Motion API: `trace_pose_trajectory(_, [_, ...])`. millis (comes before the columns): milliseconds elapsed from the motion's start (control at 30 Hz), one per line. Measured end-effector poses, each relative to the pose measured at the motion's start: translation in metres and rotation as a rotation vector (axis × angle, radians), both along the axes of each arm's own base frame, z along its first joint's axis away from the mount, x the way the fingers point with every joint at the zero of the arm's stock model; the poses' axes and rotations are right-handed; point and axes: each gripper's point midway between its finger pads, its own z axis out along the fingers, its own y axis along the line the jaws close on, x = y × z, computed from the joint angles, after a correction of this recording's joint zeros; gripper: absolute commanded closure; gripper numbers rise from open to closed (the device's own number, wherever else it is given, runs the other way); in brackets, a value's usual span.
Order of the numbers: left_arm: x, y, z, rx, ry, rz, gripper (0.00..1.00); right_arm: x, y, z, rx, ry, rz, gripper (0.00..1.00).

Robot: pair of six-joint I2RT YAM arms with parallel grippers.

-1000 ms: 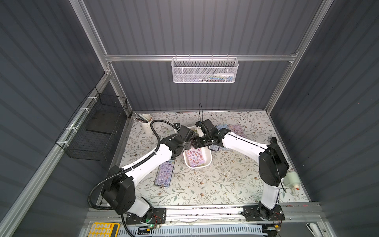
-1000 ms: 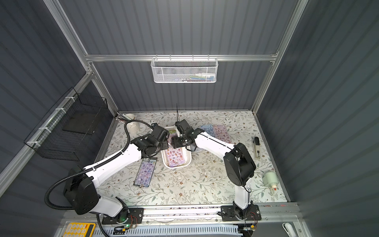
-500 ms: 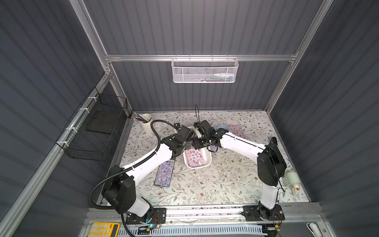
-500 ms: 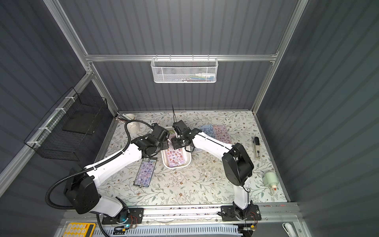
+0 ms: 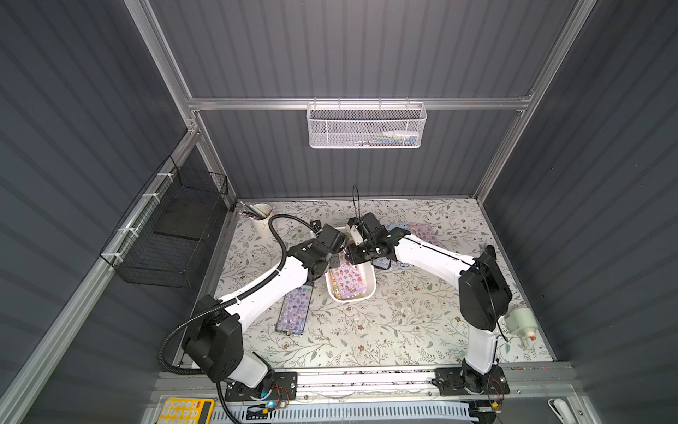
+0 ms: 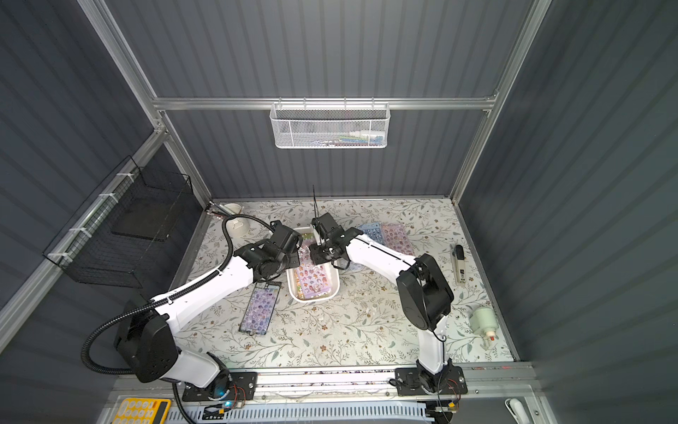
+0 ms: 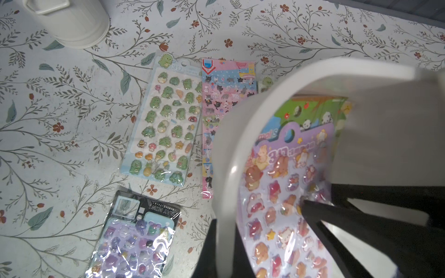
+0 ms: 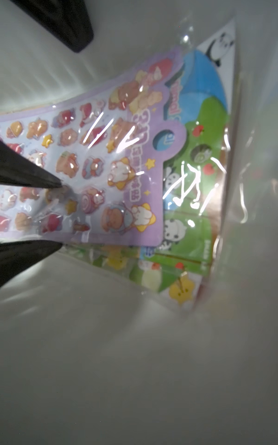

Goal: Take the stickers out of the storage box
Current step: Pick up the sticker from the storage box.

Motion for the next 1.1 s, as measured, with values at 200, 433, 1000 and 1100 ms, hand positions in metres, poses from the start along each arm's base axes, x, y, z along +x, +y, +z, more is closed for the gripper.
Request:
trace_pose_trajectory(200, [0.0,0.001,-0.001,0.001,0.005,-0.001,1.0,-0.004,0.0,-0.002,0.091,0.04,0.021,0.71])
trace_pose_trajectory(433, [0.003,-0.002,-0.004,-0.006,0.006,-0.004,1.0,-0.019,0.0,0.005,0.199,0.081,0.067,0.77])
trace_pose_trajectory(1000, [0.007,-0.002,-0.007,-0.002,0.003,0.0,1.0,-0.025,-0.008,0.011,0.319,0.132,0.069,0.93])
trace_pose_trajectory(1100, [0.008,-0.002,-0.006,-0.005,-0.001,0.002,1.0,-0.023,-0.007,0.019,0.342,0.121,0.07,0.99])
